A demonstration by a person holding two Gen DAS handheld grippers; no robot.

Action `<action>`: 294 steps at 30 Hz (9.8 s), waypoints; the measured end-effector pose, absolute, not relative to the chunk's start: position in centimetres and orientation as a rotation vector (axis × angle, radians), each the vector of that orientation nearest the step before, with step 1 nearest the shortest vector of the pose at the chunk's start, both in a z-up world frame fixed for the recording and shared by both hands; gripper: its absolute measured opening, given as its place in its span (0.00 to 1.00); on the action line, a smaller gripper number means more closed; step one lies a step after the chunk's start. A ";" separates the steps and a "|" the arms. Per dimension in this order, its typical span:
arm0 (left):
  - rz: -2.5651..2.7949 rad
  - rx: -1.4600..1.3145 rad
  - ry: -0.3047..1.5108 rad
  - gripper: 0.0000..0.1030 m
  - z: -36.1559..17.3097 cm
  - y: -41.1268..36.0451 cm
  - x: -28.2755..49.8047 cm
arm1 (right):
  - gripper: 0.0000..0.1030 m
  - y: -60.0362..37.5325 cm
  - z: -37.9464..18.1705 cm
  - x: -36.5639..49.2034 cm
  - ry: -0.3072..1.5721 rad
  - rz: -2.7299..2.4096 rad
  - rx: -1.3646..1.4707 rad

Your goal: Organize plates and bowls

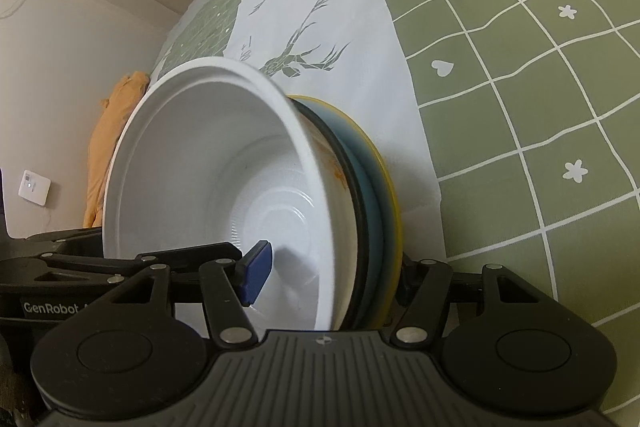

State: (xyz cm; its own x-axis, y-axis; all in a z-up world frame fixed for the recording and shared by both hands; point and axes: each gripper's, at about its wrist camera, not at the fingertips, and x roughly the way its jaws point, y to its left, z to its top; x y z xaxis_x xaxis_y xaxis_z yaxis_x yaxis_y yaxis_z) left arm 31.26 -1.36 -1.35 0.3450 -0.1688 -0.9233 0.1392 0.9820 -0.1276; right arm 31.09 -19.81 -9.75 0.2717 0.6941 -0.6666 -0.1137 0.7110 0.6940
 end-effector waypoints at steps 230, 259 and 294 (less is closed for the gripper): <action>-0.131 -0.537 0.605 0.28 10.2 25.7 21.9 | 0.44 6.3 14.3 26.2 0.823 0.689 0.040; -0.130 -0.534 0.786 0.21 4.2 23.2 24.5 | 0.48 0.2 4.0 22.3 0.751 0.547 0.242; -0.136 -0.506 0.831 0.20 4.3 22.8 22.5 | 0.48 -0.4 4.0 20.3 0.750 0.583 0.231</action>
State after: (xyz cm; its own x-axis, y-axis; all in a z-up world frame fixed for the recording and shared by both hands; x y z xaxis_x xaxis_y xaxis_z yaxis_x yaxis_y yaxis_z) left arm 22.53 22.75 4.33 0.6728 -0.3087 -0.6723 -0.0790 0.8736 -0.4802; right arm 20.27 -0.38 4.05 0.5835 0.5748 -0.5737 -0.4147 0.8183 0.3980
